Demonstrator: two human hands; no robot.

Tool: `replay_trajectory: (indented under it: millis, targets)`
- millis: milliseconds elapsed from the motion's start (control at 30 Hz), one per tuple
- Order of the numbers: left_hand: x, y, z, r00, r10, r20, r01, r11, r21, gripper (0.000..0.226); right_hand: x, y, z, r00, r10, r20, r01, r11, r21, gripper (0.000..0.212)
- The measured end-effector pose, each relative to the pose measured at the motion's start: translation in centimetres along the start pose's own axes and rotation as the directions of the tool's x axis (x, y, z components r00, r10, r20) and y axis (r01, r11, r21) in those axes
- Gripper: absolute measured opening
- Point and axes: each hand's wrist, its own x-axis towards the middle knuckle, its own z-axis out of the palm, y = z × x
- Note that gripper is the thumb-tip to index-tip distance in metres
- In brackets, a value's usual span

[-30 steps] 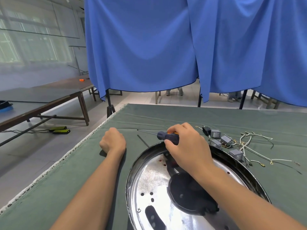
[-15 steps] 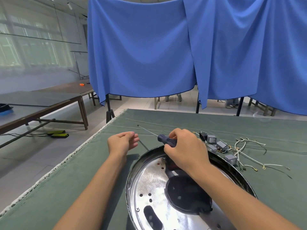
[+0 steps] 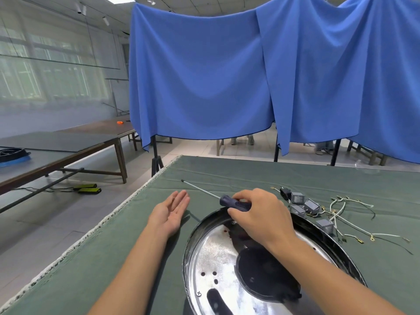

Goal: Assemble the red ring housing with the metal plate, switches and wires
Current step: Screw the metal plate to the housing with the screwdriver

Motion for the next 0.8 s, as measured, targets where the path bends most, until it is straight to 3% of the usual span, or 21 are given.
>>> replay_trajectory:
  millis: [267,500,800]
  targets:
    - [1.6,0.2,0.0,1.000,-0.008,0.028,0.010,0.996,-0.086,0.025,-0.2,-0.4,-0.4,0.995,-0.104,-0.001,0.103,0.992,-0.071,0.019]
    - [2.7,0.7,-0.6,0.990,-0.022,0.143,0.045,0.986,-0.158,0.025,-0.2,-0.4,-0.5,0.980,-0.197,0.037,0.200,0.973,-0.113,0.020]
    - [2.8,0.7,-0.6,0.982,-0.039,0.186,0.076,0.978,-0.194,0.025,-0.3,-0.6,-0.6,0.978,-0.205,0.051,0.210,0.969,-0.131,0.020]
